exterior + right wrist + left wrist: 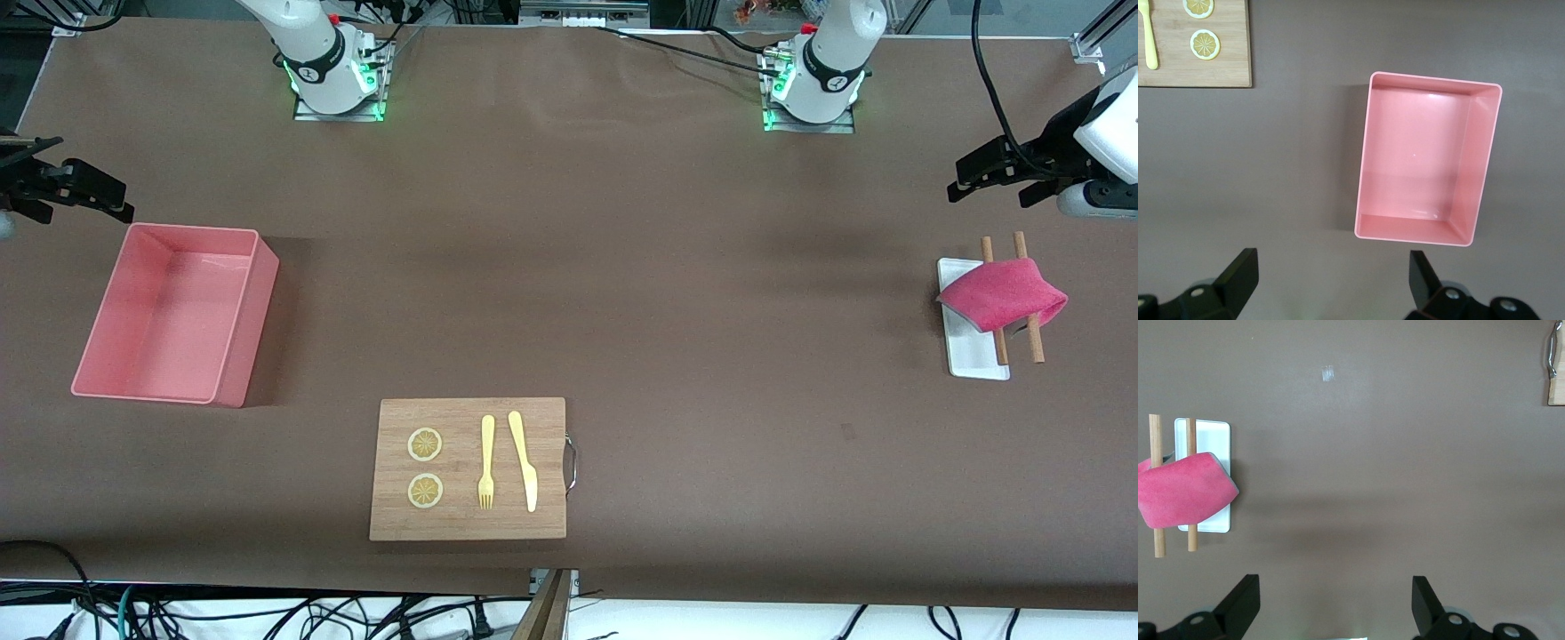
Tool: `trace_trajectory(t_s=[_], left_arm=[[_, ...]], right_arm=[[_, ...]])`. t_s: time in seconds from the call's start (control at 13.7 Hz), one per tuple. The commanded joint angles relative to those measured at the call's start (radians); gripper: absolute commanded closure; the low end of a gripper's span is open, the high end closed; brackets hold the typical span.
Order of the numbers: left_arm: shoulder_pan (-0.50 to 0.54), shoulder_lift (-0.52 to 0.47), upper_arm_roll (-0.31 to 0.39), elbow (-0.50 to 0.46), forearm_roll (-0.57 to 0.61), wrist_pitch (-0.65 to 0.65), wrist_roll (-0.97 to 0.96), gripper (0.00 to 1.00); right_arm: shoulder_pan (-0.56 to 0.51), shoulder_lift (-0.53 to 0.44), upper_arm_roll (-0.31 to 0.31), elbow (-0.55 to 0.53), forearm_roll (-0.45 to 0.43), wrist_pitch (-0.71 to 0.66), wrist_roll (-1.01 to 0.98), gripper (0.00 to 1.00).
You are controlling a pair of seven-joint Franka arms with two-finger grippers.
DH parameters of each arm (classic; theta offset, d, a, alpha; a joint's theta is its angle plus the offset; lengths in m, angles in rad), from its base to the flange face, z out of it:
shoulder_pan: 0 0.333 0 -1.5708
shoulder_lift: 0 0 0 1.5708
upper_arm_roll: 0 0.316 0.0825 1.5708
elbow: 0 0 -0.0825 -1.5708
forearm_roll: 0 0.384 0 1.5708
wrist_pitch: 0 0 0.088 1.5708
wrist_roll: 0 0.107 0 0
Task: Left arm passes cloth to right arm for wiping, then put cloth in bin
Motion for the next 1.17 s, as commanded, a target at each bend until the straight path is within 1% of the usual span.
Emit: trace_trajectory(t_s=[0.0,0.15,1.1], left_arm=[[0.001,0.01,-0.011,0.03,0.059,-0.017,0.008,0.0],[-0.008,0.024,-0.016,0.053,0.069,-0.023,0.002,0.0],[0.004,0.032,-0.02,0.055,0.072,-0.037,0.005,0.0]], right_arm=[[-0.002,0.008,0.001,0.023,-0.003,-0.005,-0.019,0.0],[-0.002,0.009,0.001,0.023,-0.002,-0.005,-0.019,0.0],[-0.001,0.009,0.001,0.025,-0.003,-0.002,-0.017,0.0]])
